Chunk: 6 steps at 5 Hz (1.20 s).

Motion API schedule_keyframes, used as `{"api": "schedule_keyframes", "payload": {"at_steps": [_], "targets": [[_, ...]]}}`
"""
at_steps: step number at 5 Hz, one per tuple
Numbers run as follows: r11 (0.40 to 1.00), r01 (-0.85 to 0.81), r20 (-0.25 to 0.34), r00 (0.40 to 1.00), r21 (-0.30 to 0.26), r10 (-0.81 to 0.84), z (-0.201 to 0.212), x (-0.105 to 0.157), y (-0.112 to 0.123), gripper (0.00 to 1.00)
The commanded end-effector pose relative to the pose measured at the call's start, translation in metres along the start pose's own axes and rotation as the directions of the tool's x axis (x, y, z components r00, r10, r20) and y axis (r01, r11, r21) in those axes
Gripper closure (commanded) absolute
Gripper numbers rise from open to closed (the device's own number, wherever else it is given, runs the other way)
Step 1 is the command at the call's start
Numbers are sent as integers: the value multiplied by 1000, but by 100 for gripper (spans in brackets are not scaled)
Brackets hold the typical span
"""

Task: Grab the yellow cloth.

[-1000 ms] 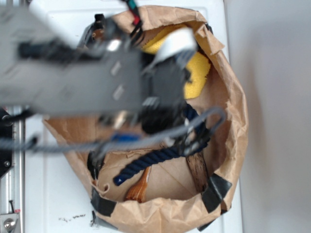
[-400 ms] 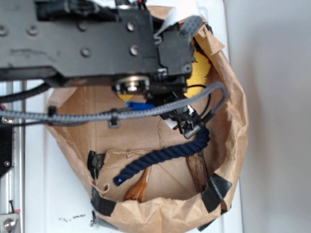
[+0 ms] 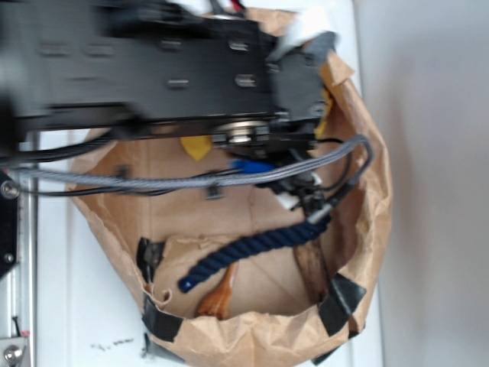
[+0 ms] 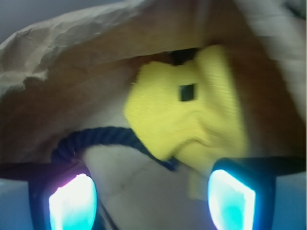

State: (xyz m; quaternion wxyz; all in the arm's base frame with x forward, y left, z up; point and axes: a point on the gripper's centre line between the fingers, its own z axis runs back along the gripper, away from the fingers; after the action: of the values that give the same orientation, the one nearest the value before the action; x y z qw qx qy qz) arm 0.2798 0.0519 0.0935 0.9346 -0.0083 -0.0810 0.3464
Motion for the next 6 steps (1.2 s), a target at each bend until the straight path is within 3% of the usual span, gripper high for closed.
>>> {"api": "schedule_keyframes", "payload": {"at_steps": [1, 3, 4, 6], "targets": [[1000, -21, 75, 997, -13, 21, -13, 38, 5, 0], [998, -65, 95, 993, -12, 66, -12, 50, 24, 0], [993, -111, 150, 983, 30, 106, -2, 46, 32, 0], [992, -111, 197, 975, 54, 99, 1, 37, 56, 0]]}}
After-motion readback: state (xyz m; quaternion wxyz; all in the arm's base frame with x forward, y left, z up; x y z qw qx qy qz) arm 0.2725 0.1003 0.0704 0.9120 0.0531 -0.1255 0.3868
